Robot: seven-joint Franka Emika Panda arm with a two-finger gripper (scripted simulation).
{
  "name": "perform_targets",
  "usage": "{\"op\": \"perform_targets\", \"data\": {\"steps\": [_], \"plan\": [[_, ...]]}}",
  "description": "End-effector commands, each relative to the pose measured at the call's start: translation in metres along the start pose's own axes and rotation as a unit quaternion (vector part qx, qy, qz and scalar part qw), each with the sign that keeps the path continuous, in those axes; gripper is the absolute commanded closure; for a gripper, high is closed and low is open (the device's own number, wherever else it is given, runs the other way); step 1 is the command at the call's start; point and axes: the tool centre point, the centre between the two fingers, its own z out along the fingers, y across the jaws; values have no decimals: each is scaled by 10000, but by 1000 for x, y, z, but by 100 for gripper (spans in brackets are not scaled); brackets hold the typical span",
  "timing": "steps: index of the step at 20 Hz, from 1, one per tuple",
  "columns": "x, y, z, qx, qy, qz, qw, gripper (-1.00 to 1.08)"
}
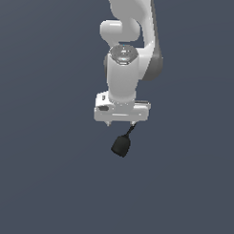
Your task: Pick up the object and move it to a goal position.
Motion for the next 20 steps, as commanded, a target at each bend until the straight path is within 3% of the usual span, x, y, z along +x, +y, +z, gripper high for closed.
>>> {"op": "perform_targets", "data": {"steps": [1,20], "plan": [[0,0,0,0,0,0,10000,-92],[-8,-6,16,79,-105,222,9997,-92]]}}
